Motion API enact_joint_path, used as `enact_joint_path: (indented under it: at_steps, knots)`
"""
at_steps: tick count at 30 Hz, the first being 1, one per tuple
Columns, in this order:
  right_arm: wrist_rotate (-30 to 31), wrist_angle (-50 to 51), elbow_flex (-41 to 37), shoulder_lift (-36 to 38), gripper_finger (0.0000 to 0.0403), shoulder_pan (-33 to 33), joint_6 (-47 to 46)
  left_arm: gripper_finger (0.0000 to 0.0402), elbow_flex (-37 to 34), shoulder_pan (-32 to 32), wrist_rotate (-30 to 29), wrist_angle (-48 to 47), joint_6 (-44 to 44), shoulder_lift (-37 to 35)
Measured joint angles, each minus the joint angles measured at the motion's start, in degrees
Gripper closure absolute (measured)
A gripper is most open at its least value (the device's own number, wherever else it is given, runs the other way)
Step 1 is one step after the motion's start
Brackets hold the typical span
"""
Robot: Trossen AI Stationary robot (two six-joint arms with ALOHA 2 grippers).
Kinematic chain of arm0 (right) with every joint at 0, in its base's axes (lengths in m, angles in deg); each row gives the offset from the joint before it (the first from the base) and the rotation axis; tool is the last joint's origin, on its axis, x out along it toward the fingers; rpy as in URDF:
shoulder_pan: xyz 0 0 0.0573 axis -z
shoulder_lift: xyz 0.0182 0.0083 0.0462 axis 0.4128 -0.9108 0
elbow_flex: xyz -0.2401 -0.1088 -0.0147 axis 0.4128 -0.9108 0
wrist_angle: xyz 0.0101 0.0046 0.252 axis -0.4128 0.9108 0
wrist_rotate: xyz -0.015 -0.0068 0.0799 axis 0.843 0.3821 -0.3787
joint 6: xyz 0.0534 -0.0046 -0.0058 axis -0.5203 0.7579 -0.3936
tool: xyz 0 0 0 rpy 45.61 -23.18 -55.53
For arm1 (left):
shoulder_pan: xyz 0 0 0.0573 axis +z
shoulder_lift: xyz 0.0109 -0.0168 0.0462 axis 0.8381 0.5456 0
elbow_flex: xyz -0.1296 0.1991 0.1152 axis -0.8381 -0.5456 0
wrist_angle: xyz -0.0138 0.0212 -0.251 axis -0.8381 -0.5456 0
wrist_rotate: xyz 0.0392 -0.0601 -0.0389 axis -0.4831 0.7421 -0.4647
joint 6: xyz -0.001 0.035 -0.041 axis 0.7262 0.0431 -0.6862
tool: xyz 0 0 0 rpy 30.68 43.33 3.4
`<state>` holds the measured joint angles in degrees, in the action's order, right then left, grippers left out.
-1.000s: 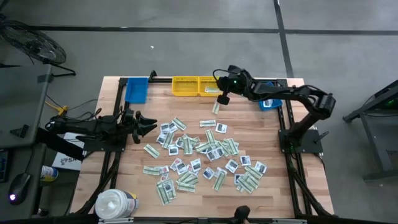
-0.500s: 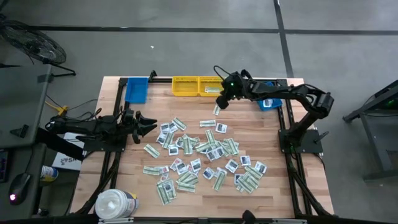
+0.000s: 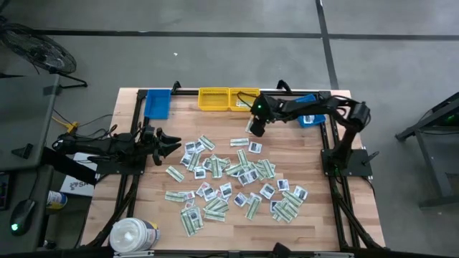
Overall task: Pick & Place First Aid Supplies
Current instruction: Put the green bandage pack into the right yellow bin
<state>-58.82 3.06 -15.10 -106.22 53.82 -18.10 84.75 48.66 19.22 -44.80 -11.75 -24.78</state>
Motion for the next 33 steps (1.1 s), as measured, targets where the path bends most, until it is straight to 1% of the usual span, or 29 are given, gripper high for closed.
enact_joint_path:
  at_steps: [7,11,15,25,29,33]
  knots:
    - [-0.2,-2.5,0.0,-1.1,0.0253,1.1,-1.1,0.0240,0.0,0.0,0.0,0.0,0.0,0.0]
    - [-2.5,-3.7,0.0,-1.1,0.0258,1.3,-1.9,0.0240,0.0,0.0,0.0,0.0,0.0,0.0]
    - [-3.0,-3.4,0.0,-1.2,0.0257,1.3,-2.1,0.0240,0.0,0.0,0.0,0.0,0.0,0.0]
    - [-3.8,-4.4,0.2,-4.8,0.0264,1.3,-4.0,0.0240,0.0,0.0,0.0,0.0,0.0,0.0]
    - [-4.6,-4.5,0.2,-4.8,0.0290,1.3,-4.8,0.0240,0.0,0.0,0.0,0.0,0.0,0.0]
    - [-6.5,-4.4,0.2,-4.8,0.0349,1.4,-7.0,0.0240,0.0,0.0,0.0,0.0,0.0,0.0]
